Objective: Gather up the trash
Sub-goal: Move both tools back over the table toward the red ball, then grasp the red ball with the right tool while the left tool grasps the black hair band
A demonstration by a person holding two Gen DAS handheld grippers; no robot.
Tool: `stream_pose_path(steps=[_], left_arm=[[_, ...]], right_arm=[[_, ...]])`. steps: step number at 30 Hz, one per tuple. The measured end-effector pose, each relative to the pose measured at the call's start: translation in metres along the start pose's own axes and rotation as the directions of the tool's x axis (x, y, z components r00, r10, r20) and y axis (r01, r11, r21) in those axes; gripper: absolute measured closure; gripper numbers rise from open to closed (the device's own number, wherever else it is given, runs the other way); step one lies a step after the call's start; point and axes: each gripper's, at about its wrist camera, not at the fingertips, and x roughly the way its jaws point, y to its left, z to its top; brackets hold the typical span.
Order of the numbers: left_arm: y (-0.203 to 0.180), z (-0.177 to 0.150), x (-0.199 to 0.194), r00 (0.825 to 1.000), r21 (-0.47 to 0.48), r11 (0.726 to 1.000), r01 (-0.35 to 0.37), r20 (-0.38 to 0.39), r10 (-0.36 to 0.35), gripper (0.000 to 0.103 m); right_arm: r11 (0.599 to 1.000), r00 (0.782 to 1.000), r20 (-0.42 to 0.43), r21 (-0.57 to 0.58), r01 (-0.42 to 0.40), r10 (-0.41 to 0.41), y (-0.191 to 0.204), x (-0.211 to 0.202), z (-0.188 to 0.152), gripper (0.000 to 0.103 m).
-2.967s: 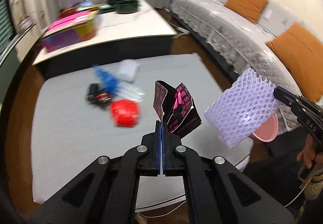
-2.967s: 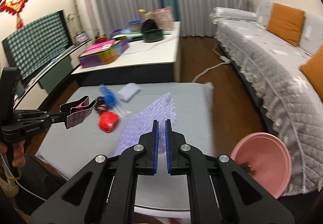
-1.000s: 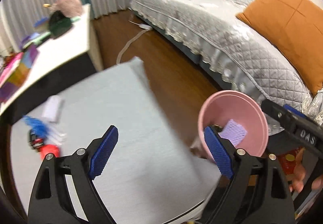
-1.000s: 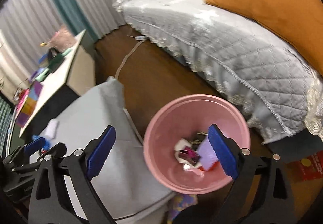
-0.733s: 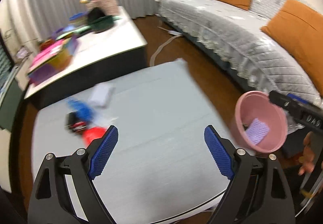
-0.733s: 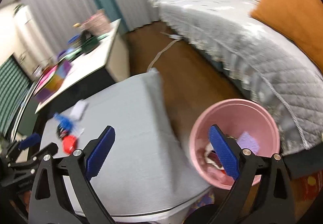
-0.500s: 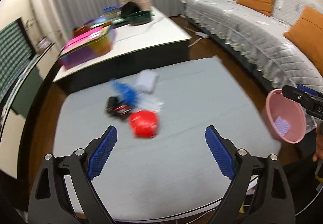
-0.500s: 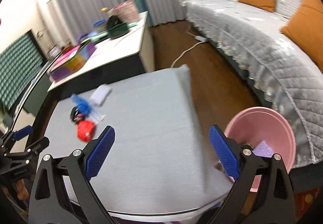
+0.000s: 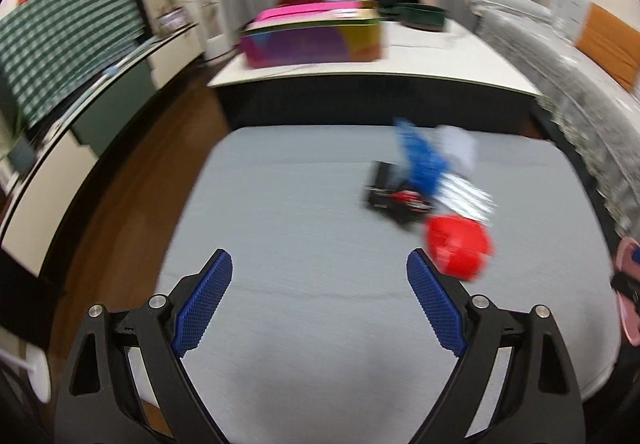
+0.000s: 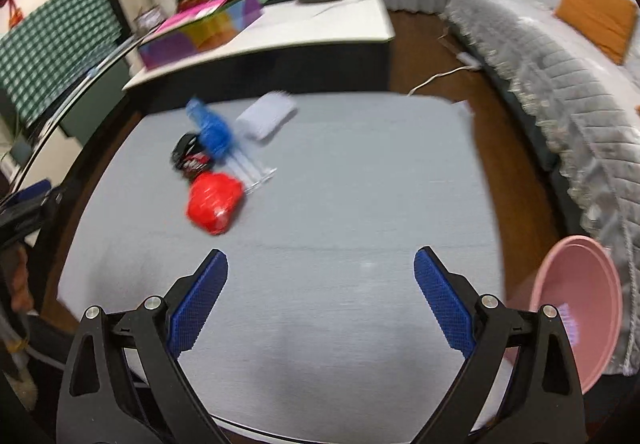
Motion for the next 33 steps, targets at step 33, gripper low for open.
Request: stream_pose_path(steps=[33], left_arm=[[0.025,0.020,0.055,0.991,-0.176,0.984,0.005,-0.130,-0.028,0.017]], right_arm=[[0.991,0.992,0.010,-0.045,0.123,-0.122,0.035,0.007,0.014,0.039]])
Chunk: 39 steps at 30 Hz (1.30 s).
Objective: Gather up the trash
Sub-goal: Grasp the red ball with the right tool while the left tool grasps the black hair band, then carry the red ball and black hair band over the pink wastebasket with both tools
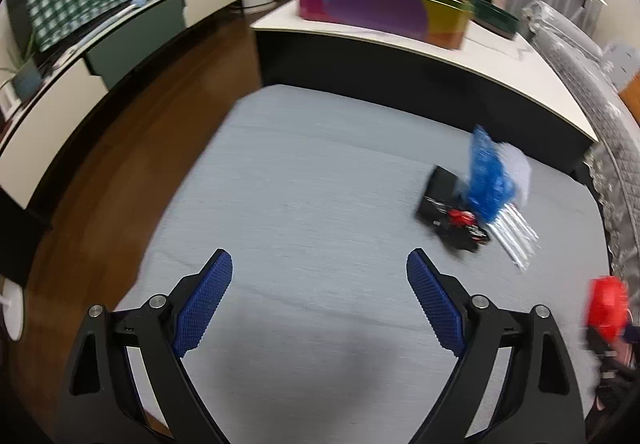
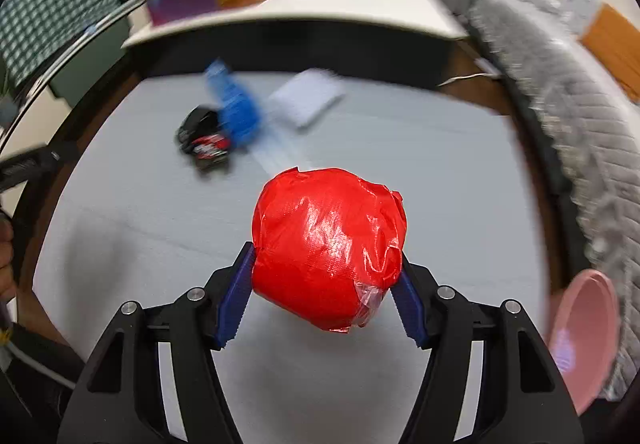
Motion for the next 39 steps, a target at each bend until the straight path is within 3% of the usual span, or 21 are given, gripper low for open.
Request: stream_pose_path(steps=[4,8,12,16,22,23,24,30,33,39], left_arm=[[-0.022,0.007,0.003,0.998,0.016,0.998,0.057,-0.034,-0.056,0.017],[-0.049,0.025,0.017,0.995,0.052,0.995,0.084,-0.056,-0.081,0.017],[-0.074,0.043,0.054,0.982,0.108,0.981,0.159,-0.119,-0.146,0.017],[-0.090,0.054,0.097,0.973,0.119,0.979,0.165,-0.183,-0.142,0.019],[-0.094,0.059,0.131,0.954,0.062,0.980,0.188,-0.248,-0.167,0.060],[-0.093,0.058,0.133,0.952,0.056,0.980,0.191,-0.255,-0.171,0.077],[-0.093,0.057,0.135,0.949,0.050,0.980,0.195,-0.261,-0.175,0.079],[-0.074,0.062,0.107,0.969,0.006,0.985,0.172,-0.182,-0.168,0.079],[-0.062,0.061,0.080,0.981,0.008,0.988,0.152,-0.123,-0.150,0.079],[-0.044,0.035,0.007,0.989,0.055,0.988,0.145,-0.042,-0.143,0.079]], right_arm=[[0.994,0.997,0.044,0.087,0.063,-0.067,-0.060,-0.028,-0.015,0.039],[0.977,0.993,0.023,0.184,0.111,-0.117,-0.100,-0.013,-0.020,0.039],[0.969,0.991,-0.010,0.210,0.132,-0.133,-0.120,0.000,-0.020,0.039],[0.974,0.991,-0.016,0.185,0.130,-0.129,-0.117,0.008,-0.017,0.039],[0.981,0.992,-0.027,0.147,0.124,-0.121,-0.108,0.018,-0.014,0.039],[0.982,0.992,-0.026,0.146,0.123,-0.120,-0.108,0.018,-0.014,0.039],[0.982,0.993,-0.026,0.143,0.122,-0.119,-0.107,0.018,-0.013,0.039],[0.982,0.992,-0.019,0.135,0.130,-0.128,-0.108,0.015,-0.014,0.039],[0.982,0.991,-0.008,0.138,0.130,-0.130,-0.111,0.011,-0.015,0.039],[0.986,0.992,0.044,0.124,0.113,-0.119,-0.109,-0.004,-0.018,0.039]])
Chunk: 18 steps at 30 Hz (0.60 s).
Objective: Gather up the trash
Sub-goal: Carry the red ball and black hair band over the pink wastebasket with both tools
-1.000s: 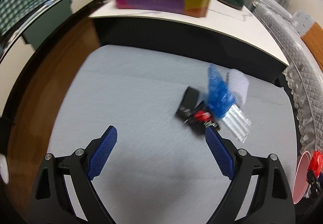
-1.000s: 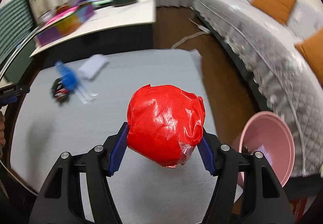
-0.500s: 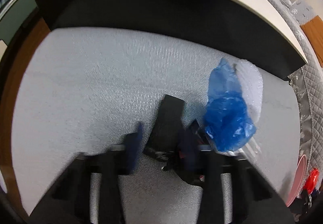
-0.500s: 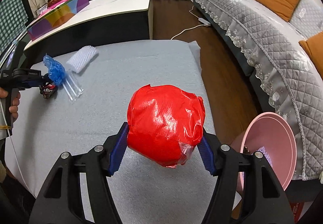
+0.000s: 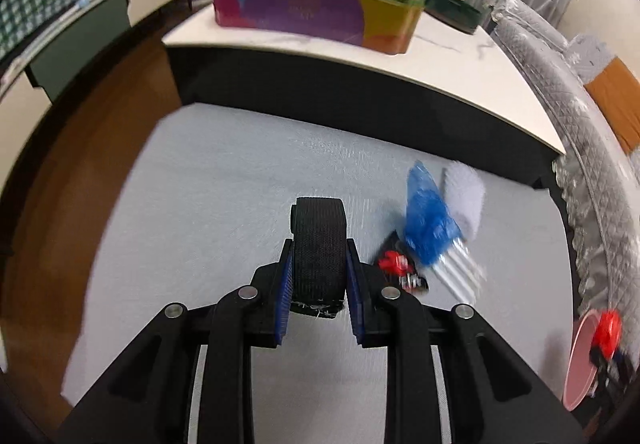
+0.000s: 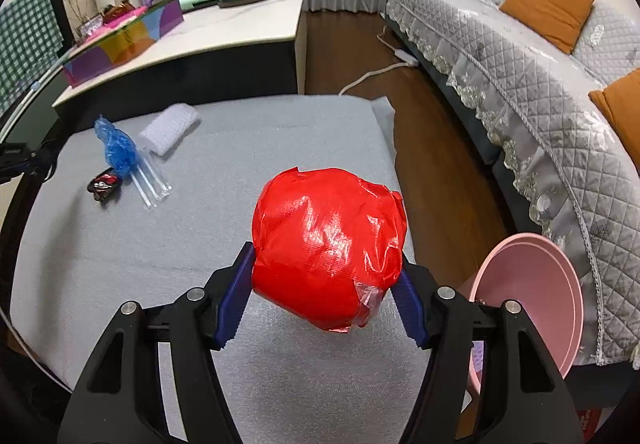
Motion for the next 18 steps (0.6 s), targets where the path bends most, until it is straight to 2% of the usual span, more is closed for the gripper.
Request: stream_pose_path(steps=[5,8,11,18], left_arm=[[-0.002,-0.025,-0.055,0.999,0.069,0.998,0.014,0.031,-0.016,0.079],[-0.009,-0.064,-0.094,0.998,0.139,0.990,0.034,0.051,-0.042,0.079],[-0.023,-0.099,-0.114,0.996,0.190,0.979,0.072,0.046,-0.082,0.079],[-0.055,-0.181,-0.128,0.990,0.248,0.960,0.128,0.021,-0.138,0.079]], right_arm=[[0.998,0.998,-0.021,0.027,-0.063,0.063,0.003,-0.026,-0.012,0.039],[0.995,0.995,0.001,0.013,-0.100,0.100,0.010,-0.053,-0.020,0.039],[0.993,0.993,0.038,-0.014,-0.114,0.115,0.011,-0.086,-0.041,0.039],[0.997,0.996,0.041,-0.014,-0.073,0.073,0.000,-0.124,-0.108,0.039]])
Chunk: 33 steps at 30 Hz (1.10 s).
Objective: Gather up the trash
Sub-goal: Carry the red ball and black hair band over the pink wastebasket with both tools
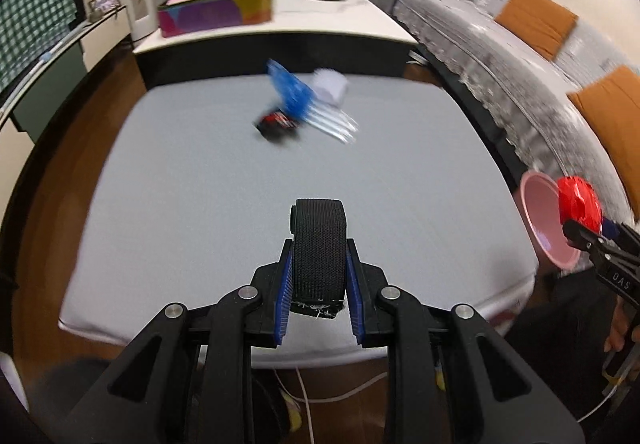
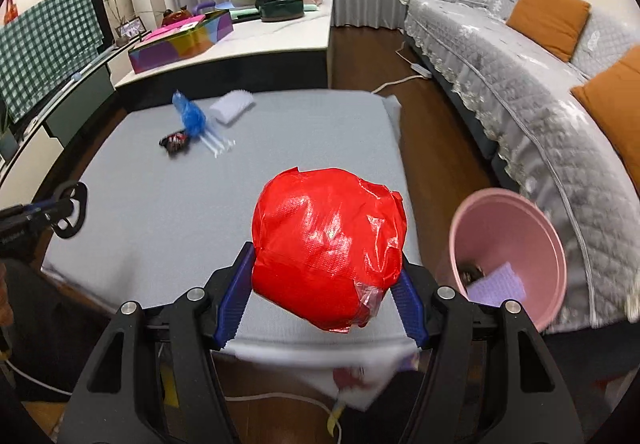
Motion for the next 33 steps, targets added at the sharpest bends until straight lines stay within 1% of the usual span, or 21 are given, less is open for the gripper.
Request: stream_pose_path(steps=[4,7,10,18,24,28,30,33], left_arm=[[-0.028,-0.033,-0.008,0.999,0.028,0.999,0.039,-0.009,-0.039,0.079],[-0.041,-0.044,-0.013,0.999,0.066,0.997,0.046,-0.003,-0.046,0.079],[-0.049,-0.049,-0.018,0.998,0.092,0.994,0.055,0.006,-0.056,0.079],[-0.056,-0.050,-0.023,0.998,0.104,0.993,0.058,0.020,-0.061,0.079],[-0.058,-0.050,-0.023,0.998,0.108,0.993,0.048,0.023,-0.050,0.079],[-0.065,-0.045,-0.019,0.999,0.124,0.991,0.046,0.009,-0.047,0.079],[-0.071,-0.039,-0.016,0.999,0.138,0.989,0.053,0.000,-0.053,0.079],[-0.092,-0.011,-0.015,0.995,0.173,0.980,0.095,0.004,-0.098,0.079]], right_arm=[[1.000,1.000,0.008,0.025,0.001,-0.001,-0.006,-0.017,-0.028,0.039],[1.000,1.000,0.013,0.028,0.005,-0.006,-0.006,-0.026,-0.042,0.039],[1.000,1.000,0.018,0.018,0.011,-0.012,-0.005,-0.032,-0.050,0.039],[1.000,1.000,0.017,0.015,0.001,-0.001,-0.002,-0.036,-0.056,0.039],[1.000,1.000,0.011,0.028,-0.005,0.004,-0.006,-0.030,-0.051,0.039],[0.999,0.999,0.046,0.029,0.024,-0.025,-0.017,-0.031,-0.038,0.039],[0.998,0.996,0.076,0.046,0.046,-0.049,-0.030,-0.034,-0.026,0.039],[0.992,0.989,0.114,0.090,0.085,-0.095,-0.056,-0.039,-0.004,0.039]])
